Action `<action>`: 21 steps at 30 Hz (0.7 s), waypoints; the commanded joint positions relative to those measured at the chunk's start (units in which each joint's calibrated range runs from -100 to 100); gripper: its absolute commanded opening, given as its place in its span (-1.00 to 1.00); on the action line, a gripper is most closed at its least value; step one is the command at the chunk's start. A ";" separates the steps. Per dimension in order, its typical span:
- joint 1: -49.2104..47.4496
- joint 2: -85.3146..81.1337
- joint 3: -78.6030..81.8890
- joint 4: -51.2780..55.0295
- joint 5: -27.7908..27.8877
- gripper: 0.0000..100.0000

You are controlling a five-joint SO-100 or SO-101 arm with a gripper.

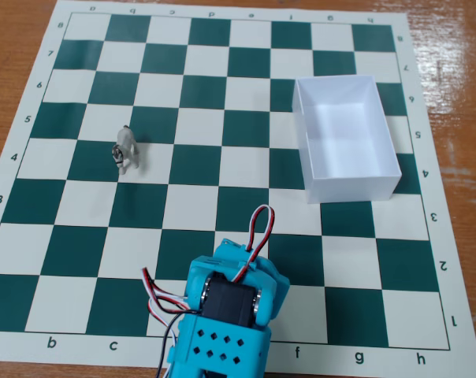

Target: Grab the toy horse and put it in the box.

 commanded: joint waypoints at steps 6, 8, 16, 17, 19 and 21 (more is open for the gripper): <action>1.18 -0.16 0.45 -0.40 0.30 -1.00; 1.32 -0.16 0.36 -0.48 0.30 -1.00; -0.39 1.34 -4.28 0.76 -0.68 -1.00; -1.18 2.49 -6.01 0.85 -1.02 -1.00; -3.39 5.23 -9.83 0.52 -1.75 -1.00; -6.18 9.22 -14.20 -0.40 -2.48 -1.00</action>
